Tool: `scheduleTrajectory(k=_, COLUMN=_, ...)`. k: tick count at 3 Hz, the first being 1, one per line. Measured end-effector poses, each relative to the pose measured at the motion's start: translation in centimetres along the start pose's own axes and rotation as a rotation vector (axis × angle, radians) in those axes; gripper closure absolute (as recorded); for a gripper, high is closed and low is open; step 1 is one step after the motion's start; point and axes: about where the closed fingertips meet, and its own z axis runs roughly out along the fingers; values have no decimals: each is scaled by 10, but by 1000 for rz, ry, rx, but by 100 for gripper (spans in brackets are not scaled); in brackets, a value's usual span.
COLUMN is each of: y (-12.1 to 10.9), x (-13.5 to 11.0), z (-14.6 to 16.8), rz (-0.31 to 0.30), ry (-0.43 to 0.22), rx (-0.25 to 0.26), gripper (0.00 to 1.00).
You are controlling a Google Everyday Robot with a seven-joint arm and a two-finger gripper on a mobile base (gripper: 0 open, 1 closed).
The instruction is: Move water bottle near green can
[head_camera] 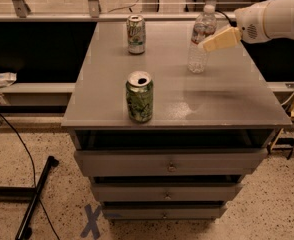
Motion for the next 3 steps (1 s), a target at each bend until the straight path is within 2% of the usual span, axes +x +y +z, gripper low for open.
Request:
scheduleTrajectory(k=2, y=11, x=-10, z=52, rz=28, ry=-38, rx=-92, gripper=0)
scheduleTrajectory(k=3, y=15, x=-15, z=62, rz=34, ry=-64, rx=-124, gripper=12)
